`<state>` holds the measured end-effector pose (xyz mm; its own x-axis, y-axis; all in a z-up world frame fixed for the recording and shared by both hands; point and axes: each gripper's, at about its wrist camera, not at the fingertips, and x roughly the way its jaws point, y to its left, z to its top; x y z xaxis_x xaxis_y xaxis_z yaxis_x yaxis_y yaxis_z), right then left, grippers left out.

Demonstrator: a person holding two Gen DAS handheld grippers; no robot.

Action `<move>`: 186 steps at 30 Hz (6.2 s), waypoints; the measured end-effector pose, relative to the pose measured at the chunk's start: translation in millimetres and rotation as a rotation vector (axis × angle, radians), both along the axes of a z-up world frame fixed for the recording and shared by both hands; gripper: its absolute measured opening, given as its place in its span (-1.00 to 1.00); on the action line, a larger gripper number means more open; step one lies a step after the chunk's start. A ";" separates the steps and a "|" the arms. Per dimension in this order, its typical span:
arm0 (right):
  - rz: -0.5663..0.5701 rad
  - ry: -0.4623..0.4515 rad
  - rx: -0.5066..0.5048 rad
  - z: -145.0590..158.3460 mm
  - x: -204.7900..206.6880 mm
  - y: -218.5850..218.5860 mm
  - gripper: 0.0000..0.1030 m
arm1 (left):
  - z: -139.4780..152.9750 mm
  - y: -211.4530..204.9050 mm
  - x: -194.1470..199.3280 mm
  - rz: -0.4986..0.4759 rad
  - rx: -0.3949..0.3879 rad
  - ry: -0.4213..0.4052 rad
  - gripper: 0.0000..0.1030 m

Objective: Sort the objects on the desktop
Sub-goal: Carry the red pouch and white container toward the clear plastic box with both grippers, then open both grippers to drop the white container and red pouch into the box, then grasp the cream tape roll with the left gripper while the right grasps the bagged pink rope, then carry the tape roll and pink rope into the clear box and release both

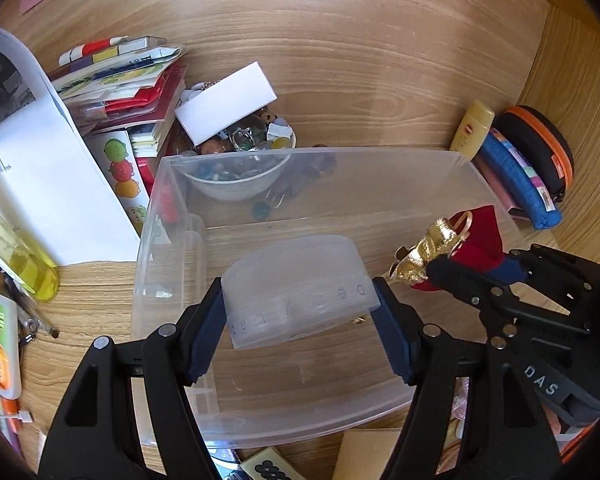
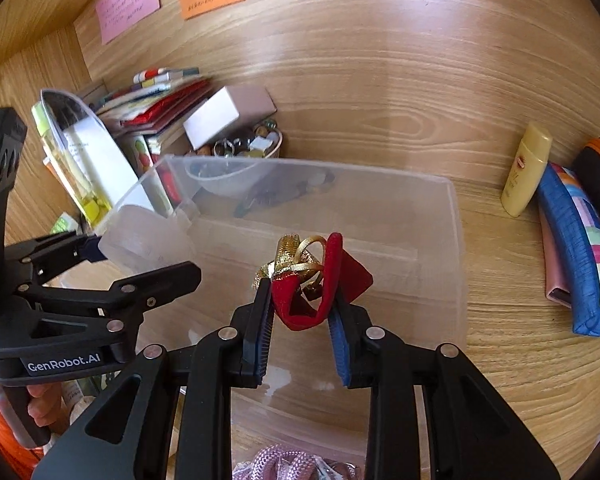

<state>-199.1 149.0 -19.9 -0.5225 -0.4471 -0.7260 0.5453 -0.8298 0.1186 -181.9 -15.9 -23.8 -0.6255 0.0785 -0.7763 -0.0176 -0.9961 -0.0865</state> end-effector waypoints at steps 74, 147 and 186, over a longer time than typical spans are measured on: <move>-0.129 0.184 0.051 21.4 115.2 104.7 0.98 | 20.3 -10.1 137.1 -0.049 0.071 0.047 0.94; 0.154 0.011 -0.124 28.1 95.9 93.9 0.03 | 15.2 19.3 119.7 -0.100 0.074 0.079 0.36; 0.056 0.061 -0.206 52.4 -7.3 20.6 0.03 | 60.1 -41.4 12.0 0.108 0.093 0.157 0.36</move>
<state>-206.4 169.6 32.6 -0.5332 -0.6121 -0.5840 0.6012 -0.7598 0.2475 -169.9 -57.3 36.3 -0.7467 0.0716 -0.6613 0.0681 -0.9807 -0.1830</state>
